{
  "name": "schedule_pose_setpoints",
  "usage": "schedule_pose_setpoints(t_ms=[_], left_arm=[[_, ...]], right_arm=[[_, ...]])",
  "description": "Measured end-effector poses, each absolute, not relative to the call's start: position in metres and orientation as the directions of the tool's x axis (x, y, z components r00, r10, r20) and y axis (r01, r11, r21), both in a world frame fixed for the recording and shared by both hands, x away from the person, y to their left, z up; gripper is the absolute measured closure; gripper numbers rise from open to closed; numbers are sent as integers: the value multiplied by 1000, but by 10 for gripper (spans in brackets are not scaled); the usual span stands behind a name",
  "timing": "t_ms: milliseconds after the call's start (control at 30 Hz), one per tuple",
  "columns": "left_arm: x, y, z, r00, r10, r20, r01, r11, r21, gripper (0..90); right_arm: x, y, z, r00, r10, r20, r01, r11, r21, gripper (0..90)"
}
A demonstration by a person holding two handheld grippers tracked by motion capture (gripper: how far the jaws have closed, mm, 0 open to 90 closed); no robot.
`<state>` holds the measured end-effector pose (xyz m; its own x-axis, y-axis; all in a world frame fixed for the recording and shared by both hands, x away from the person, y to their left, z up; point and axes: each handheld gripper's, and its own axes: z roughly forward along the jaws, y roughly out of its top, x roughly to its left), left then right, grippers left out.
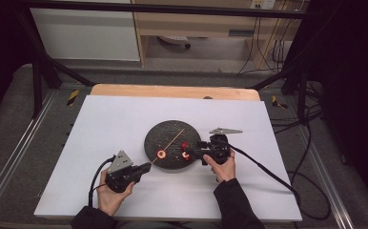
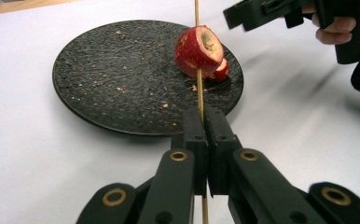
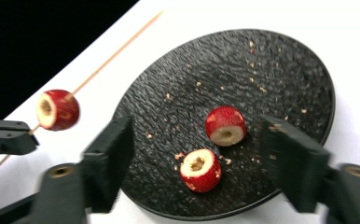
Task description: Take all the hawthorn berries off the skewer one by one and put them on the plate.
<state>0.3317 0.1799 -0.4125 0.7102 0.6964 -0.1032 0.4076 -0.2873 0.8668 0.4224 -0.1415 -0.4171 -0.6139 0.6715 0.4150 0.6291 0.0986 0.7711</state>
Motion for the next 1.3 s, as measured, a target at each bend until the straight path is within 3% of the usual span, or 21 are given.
schedule_pose_setpoints(t_ms=[233,633,1000,1300], left_arm=[[331,174,-414,718,689,-96,404,-300,864,880],[330,160,-417,731,676,-88,402,-322,857,879],[328,143,-420,752,655,-74,391,-352,851,880],[325,129,-424,769,636,-68,383,-372,846,880]], right_arm=[[413,-142,-412,-644,650,404,599,100,795,90],[401,-138,-413,-657,613,438,607,87,790,48],[394,-130,-421,-658,582,479,627,69,776,102],[392,-122,-430,-651,544,529,660,62,749,280]])
